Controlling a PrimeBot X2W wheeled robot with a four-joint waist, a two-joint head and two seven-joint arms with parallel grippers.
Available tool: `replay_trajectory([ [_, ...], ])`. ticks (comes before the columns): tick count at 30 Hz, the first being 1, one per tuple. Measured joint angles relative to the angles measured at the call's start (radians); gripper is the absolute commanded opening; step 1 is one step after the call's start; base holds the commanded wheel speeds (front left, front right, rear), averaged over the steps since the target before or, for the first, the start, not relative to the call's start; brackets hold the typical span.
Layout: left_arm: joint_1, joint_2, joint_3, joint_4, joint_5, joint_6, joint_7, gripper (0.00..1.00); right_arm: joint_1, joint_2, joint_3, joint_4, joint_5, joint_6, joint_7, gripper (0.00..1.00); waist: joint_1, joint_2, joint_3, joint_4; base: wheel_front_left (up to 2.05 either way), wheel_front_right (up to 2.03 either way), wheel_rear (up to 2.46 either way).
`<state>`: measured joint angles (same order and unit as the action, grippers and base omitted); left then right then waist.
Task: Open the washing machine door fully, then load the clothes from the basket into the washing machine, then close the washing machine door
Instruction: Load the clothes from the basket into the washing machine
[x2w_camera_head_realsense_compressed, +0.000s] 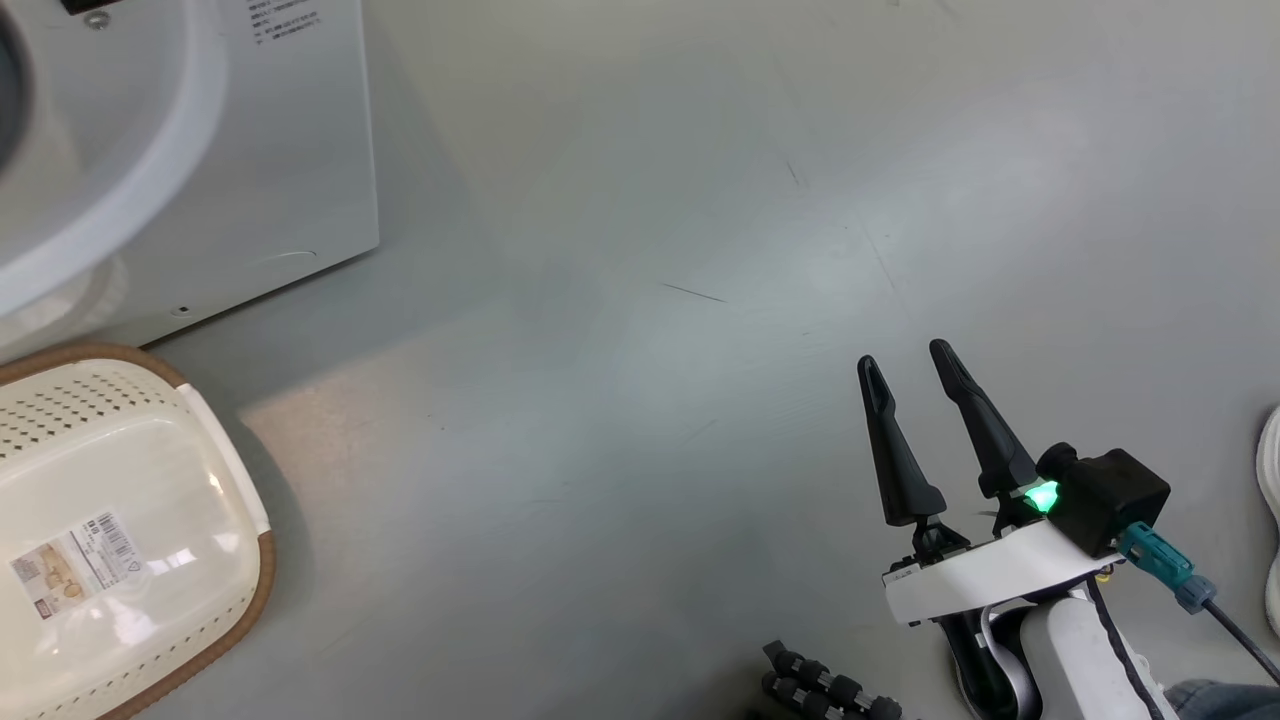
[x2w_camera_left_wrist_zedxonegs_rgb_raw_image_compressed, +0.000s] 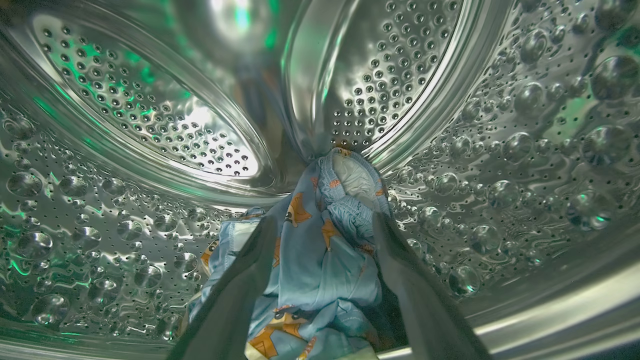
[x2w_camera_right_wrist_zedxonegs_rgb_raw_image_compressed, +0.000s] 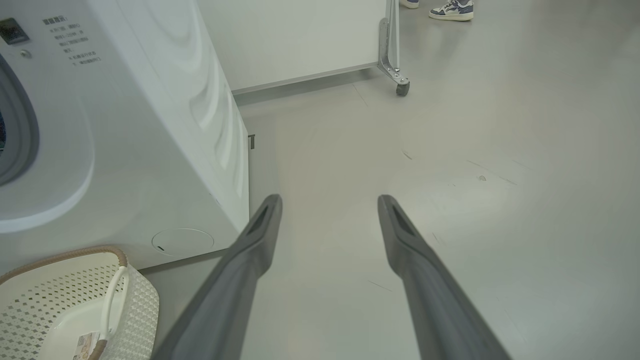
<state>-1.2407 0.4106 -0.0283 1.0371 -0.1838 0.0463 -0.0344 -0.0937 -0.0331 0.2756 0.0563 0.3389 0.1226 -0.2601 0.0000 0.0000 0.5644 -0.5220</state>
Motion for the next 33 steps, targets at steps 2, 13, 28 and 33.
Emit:
replay_trajectory([
  [2, 0.007, -0.012, 0.000, 0.010, -0.002, 0.000, -0.007, 1.00, 0.000, 0.000, -0.002, 0.003, -0.008, 0.000, 0.000, 1.00, 0.0000, 0.0000, -0.013, 0.012, 0.00, 0.00, 0.00],
  [13, 0.044, -0.069, 0.001, 0.053, -0.030, -0.002, -0.066, 1.00, 0.000, -0.001, -0.018, 0.017, -0.034, 0.000, 0.000, 1.00, 0.0000, 0.0000, -0.074, 0.081, 0.00, 0.00, 0.00],
  [28, 0.084, -0.123, 0.011, 0.108, -0.058, -0.039, -0.127, 1.00, 0.000, -0.004, -0.031, 0.023, -0.051, 0.000, 0.000, 1.00, 0.0000, 0.0000, -0.133, 0.160, 0.00, 0.00, 0.00],
  [33, 0.103, -0.138, 0.017, 0.124, -0.068, -0.055, -0.144, 1.00, 0.000, -0.004, -0.035, 0.025, -0.060, 0.000, 0.000, 1.00, 0.0000, 0.0000, -0.149, 0.183, 0.00, 0.00, 0.00],
])
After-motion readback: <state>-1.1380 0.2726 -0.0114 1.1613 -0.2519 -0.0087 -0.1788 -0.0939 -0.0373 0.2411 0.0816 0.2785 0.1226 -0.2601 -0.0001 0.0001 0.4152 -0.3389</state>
